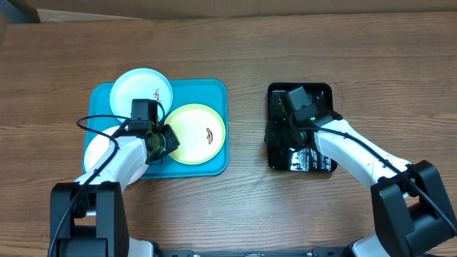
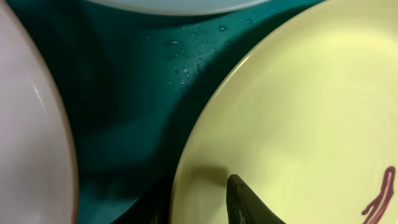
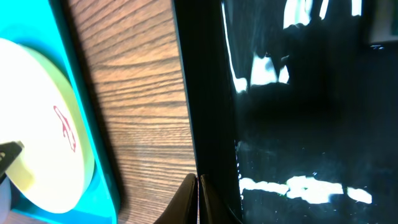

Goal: Clean dirty plates on tray and stack at the side

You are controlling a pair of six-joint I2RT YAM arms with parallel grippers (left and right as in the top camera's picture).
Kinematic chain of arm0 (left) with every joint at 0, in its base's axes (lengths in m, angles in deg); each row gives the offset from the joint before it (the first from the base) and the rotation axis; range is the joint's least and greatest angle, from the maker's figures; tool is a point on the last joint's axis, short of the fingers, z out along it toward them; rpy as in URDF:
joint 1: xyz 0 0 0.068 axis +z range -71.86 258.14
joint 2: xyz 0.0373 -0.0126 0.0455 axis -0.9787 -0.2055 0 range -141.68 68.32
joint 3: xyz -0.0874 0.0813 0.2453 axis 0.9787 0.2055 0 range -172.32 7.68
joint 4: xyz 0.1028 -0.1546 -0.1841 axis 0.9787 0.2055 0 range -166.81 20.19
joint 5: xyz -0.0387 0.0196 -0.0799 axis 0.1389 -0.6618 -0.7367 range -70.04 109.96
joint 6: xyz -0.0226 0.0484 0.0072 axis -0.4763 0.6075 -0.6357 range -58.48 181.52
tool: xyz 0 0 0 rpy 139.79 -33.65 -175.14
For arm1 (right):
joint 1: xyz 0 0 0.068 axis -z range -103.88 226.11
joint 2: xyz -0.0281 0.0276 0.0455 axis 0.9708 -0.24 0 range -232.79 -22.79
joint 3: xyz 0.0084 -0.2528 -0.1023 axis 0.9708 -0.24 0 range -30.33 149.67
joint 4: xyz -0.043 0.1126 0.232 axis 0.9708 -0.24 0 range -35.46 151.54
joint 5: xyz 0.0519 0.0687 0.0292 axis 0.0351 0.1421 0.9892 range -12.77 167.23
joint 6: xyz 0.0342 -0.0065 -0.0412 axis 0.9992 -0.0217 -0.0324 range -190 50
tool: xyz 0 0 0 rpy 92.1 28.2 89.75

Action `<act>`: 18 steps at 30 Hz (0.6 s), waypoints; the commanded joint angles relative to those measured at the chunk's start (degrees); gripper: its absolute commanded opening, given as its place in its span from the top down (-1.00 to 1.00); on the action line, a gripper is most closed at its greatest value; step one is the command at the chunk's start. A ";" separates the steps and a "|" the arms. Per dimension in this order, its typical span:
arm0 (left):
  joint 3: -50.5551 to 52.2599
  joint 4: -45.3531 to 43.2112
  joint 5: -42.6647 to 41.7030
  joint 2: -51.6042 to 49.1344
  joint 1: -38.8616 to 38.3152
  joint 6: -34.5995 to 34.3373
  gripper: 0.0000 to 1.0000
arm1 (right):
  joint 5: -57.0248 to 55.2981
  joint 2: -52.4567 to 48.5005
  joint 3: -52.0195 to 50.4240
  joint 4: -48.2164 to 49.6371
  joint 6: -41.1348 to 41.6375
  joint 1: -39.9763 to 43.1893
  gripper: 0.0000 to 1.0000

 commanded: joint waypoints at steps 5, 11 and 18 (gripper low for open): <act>0.28 -0.20 -1.49 -1.40 -0.11 0.24 0.37 | 0.50 -0.28 1.03 0.66 0.15 -2.71 0.83; 0.28 -0.20 -1.49 -1.40 -0.11 0.26 0.36 | -2.12 -0.28 1.66 1.40 -3.91 -2.23 0.60; 0.28 -0.20 -1.49 -1.40 -0.11 0.24 0.35 | -6.08 -0.28 9.33 -1.31 -9.94 0.31 0.07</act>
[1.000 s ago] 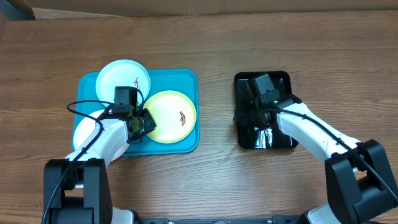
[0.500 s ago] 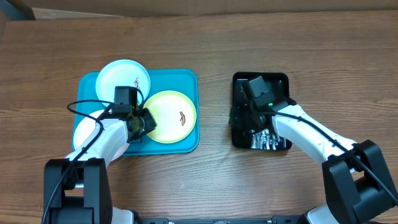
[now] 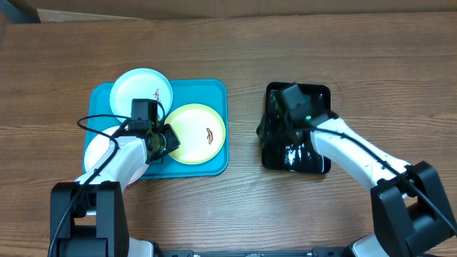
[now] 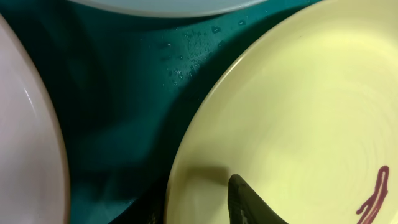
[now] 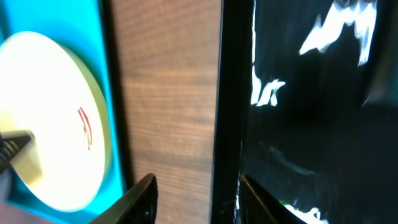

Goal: Clean dirty plates on tray and stack at the side

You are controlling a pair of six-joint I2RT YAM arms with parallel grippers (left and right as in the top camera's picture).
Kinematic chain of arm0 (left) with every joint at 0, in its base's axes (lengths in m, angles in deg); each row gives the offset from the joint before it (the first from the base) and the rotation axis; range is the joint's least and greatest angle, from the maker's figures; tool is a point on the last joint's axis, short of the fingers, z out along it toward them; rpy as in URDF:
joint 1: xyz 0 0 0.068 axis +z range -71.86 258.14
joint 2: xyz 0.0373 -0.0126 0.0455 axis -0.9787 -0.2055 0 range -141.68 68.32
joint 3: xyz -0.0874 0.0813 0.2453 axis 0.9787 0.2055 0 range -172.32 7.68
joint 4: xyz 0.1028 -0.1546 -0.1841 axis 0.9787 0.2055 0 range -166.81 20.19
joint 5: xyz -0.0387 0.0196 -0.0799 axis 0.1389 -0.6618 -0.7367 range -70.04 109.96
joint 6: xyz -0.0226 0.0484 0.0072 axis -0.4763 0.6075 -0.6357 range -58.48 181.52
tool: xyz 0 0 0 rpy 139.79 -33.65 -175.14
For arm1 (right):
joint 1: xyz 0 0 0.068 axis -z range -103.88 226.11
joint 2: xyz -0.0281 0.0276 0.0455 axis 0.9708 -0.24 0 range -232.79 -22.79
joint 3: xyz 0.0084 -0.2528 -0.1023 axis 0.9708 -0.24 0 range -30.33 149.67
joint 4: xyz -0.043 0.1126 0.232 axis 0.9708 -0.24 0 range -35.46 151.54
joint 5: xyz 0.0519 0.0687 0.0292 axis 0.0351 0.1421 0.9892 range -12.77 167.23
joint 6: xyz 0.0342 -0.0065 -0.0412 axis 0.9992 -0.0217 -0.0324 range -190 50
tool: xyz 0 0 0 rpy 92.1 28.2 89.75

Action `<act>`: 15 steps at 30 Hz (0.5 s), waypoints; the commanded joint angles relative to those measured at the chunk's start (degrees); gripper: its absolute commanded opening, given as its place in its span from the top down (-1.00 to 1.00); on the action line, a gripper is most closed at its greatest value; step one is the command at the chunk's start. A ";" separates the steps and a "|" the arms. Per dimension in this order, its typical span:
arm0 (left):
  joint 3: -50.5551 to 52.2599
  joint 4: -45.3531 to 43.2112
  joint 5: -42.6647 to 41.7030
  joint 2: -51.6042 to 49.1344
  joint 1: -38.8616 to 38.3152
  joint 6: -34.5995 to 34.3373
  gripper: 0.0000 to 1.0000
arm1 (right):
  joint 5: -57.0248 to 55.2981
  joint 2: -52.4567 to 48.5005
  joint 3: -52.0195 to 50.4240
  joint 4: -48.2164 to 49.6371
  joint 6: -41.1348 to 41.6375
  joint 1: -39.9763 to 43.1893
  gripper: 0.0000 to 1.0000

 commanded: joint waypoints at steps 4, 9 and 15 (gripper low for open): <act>0.28 0.07 -1.03 -1.33 -0.11 0.24 0.34 | -10.54 -0.24 10.69 -2.67 -5.97 0.66 0.03; 0.28 0.07 -1.03 -1.33 -0.11 0.24 0.34 | -15.30 -0.96 11.28 -1.16 -6.27 0.66 0.02; 0.28 0.09 -1.03 -1.33 -0.11 0.24 0.34 | -15.47 -6.78 11.28 2.38 -6.97 0.55 0.06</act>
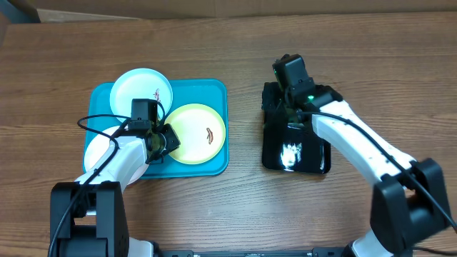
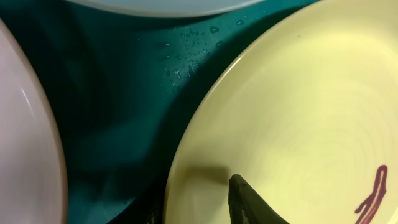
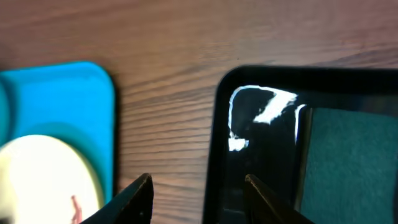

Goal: Clean dirty plates on tray and stack at the side

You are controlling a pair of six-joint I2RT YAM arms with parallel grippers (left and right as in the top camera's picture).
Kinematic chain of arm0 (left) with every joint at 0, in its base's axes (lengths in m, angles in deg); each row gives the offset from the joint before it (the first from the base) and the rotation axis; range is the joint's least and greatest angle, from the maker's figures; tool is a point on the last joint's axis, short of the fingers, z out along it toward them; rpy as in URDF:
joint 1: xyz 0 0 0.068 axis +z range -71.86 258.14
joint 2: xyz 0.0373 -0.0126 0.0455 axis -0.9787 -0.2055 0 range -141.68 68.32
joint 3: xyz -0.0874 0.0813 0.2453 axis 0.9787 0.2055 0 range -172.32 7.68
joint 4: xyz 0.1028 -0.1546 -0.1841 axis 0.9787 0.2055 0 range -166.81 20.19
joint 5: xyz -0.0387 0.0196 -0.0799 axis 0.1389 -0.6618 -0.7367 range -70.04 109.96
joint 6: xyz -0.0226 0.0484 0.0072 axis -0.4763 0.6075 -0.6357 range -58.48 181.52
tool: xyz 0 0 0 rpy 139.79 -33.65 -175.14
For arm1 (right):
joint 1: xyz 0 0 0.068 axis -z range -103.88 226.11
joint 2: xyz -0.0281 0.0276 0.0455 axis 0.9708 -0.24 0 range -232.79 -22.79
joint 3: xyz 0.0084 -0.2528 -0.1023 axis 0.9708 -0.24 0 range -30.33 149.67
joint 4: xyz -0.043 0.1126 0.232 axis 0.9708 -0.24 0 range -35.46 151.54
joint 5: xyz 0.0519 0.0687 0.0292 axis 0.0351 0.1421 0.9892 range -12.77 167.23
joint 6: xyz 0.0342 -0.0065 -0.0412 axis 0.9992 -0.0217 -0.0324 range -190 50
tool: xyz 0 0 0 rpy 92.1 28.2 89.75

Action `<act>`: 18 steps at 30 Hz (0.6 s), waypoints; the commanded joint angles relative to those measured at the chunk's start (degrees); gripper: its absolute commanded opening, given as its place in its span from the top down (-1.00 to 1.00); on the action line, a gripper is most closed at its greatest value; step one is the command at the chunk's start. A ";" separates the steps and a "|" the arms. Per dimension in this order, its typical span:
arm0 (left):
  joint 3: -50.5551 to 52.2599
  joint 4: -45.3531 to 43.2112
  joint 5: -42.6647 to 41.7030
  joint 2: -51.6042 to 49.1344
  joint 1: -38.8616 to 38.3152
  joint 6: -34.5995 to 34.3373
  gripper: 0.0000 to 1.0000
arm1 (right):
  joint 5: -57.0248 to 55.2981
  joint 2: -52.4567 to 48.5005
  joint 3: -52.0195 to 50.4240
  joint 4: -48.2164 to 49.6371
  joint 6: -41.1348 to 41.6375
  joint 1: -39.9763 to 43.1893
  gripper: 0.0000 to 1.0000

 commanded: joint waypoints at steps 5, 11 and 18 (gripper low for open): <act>0.28 0.11 -0.79 -1.31 -0.11 0.24 0.33 | -1.70 -5.20 0.85 2.91 -0.83 -0.68 0.12; 0.28 -0.04 -0.79 -1.31 -0.11 0.24 0.33 | -1.73 -6.03 0.00 5.53 -0.83 -2.14 0.35; 0.28 -0.02 -0.81 -1.31 -0.11 0.24 0.33 | -4.07 -8.83 -0.35 7.69 -0.83 -3.28 0.47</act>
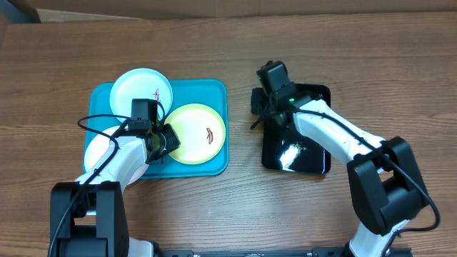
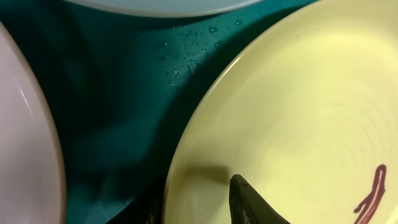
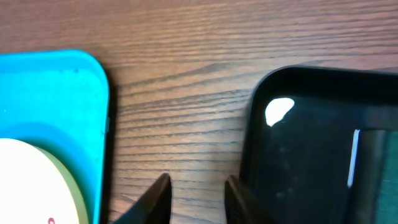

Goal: Clean dirty plates on tray and stack at the side

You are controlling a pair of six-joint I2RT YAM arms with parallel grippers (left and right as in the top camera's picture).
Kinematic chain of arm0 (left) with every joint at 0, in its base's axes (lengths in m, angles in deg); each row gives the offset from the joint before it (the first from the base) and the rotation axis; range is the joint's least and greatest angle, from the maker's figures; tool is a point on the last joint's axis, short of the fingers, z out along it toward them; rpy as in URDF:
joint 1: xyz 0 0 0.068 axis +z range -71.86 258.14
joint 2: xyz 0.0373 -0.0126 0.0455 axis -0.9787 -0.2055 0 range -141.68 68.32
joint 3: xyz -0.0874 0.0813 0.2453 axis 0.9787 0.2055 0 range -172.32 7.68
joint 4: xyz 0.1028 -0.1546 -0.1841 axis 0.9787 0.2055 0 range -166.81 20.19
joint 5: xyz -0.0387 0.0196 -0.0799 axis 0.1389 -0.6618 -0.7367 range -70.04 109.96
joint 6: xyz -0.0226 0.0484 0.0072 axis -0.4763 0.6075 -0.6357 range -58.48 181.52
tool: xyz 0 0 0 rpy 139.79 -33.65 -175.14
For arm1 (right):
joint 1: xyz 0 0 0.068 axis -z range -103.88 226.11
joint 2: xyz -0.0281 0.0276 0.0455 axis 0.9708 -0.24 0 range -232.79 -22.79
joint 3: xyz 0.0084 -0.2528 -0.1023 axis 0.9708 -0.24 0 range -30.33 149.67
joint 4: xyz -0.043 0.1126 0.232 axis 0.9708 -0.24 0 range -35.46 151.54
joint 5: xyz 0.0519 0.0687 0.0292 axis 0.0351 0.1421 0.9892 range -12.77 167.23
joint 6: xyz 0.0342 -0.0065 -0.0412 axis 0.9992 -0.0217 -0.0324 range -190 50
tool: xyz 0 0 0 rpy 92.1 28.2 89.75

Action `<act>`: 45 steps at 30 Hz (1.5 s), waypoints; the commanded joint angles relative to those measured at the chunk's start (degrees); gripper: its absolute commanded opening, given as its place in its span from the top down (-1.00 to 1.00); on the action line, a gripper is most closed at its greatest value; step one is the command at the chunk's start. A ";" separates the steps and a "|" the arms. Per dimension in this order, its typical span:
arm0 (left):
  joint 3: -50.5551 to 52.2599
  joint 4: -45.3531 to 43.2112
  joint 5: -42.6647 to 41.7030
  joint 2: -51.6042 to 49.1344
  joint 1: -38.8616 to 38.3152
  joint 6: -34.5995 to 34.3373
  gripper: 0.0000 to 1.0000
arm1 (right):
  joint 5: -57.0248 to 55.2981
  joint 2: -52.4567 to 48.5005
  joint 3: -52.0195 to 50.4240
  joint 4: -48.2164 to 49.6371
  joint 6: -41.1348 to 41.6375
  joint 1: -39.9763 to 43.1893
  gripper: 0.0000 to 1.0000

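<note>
On the blue tray (image 1: 214,93) lies a yellow plate (image 1: 196,133) with a red smear (image 2: 372,194). A pale blue plate (image 1: 139,89) sits at the tray's back left, and a pinkish-white plate (image 1: 96,150) at its left edge. My left gripper (image 1: 161,141) is shut on the yellow plate's near-left rim, with one finger (image 2: 252,202) on top of the plate and the other hidden under it. My right gripper (image 3: 196,199) is open over bare wood, between the blue tray and the black tray (image 1: 314,160), and holds nothing.
The black tray (image 3: 311,137) is glossy and wet-looking. A dark rectangular thing (image 3: 379,168) lies at its far side. Water drops (image 2: 186,59) lie on the blue tray between the plates. Bare wood runs between the two trays and along the back.
My right gripper has moved left from over the black tray's back-left corner to the wood beside it, and its fingers stand closer together. The left gripper and the plates have not moved.
My right gripper's fingers were almost together at the black tray's left rim. Then they were open there and the tray sat slightly further left. Then the gripper was at the tray's back-left corner, and it is now beside it. My left gripper held the yellow plate's rim throughout.
</note>
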 commanded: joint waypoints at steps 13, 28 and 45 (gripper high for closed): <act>0.28 0.00 -0.68 -1.31 -0.11 0.24 0.33 | -6.86 -1.81 -0.31 2.05 -0.57 -0.46 0.18; 0.28 0.02 -0.68 -1.31 -0.11 0.24 0.32 | -6.56 -4.92 -0.35 2.34 -0.24 -0.48 0.78; 0.28 0.00 -0.68 -1.31 -0.11 0.24 0.31 | 0.37 -4.92 -0.35 5.25 5.79 -0.46 0.87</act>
